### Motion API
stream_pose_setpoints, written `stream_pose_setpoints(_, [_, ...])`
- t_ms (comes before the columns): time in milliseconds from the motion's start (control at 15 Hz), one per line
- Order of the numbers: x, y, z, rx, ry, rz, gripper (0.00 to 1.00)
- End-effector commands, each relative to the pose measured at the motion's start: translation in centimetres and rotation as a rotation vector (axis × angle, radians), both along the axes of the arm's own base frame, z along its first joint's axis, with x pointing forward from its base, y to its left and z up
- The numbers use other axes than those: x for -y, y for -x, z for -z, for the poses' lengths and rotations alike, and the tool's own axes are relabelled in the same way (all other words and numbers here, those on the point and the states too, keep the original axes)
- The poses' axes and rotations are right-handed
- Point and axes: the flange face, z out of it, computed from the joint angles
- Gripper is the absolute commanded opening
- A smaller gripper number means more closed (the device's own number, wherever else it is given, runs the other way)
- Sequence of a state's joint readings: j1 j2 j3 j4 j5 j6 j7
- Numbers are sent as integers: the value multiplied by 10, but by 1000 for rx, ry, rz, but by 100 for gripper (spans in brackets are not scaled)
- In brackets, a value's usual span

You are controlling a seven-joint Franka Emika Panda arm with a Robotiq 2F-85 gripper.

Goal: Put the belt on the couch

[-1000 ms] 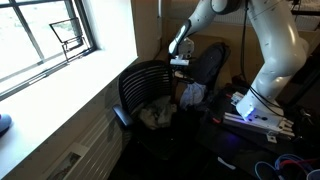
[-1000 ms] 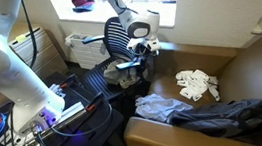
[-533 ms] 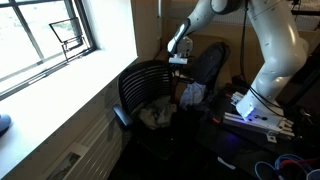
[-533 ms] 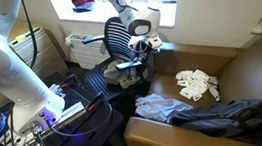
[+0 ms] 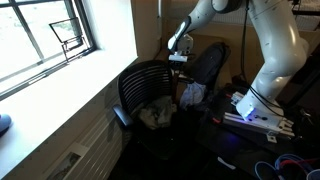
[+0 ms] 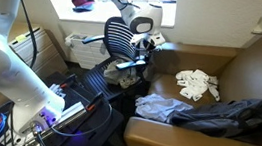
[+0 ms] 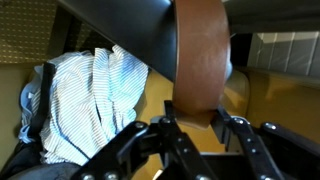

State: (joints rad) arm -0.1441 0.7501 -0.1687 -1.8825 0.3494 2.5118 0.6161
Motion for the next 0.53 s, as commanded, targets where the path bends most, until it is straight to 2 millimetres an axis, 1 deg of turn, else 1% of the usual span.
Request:
stream_pose_setpoints(0, [11, -1, -87, 172, -13, -13, 15])
stream_pose_setpoints(133, [19, -1, -134, 272, 8, -26, 15])
stream_pose_setpoints(267, [32, 4, -186, 377, 13, 26, 15])
stream_pose_setpoints(467, [56, 21, -260, 514, -29, 134, 15])
